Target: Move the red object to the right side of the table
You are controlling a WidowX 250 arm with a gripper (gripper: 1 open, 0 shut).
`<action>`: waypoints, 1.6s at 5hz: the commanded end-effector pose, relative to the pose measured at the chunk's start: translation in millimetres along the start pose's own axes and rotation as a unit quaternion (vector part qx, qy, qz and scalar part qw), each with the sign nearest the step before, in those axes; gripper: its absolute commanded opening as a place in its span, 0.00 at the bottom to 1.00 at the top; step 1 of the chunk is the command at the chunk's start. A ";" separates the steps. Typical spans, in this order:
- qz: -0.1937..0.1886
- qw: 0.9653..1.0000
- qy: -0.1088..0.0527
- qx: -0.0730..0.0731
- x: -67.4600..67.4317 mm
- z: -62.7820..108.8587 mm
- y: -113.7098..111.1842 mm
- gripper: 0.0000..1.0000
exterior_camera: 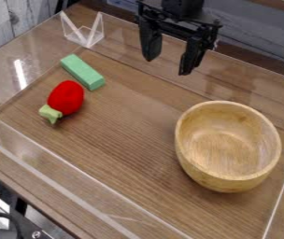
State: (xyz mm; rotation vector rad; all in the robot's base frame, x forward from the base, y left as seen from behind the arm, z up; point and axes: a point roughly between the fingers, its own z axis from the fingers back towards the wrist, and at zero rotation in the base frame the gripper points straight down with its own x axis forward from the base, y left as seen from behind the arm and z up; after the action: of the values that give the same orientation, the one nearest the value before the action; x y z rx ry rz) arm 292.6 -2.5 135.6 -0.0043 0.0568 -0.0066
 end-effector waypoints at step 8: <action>0.066 0.996 -0.028 -0.049 -87.1 -45.9 186.7 1.00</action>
State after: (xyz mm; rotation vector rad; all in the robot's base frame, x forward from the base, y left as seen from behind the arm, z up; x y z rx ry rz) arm 203.1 180.1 85.7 -0.1194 0.0299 0.1234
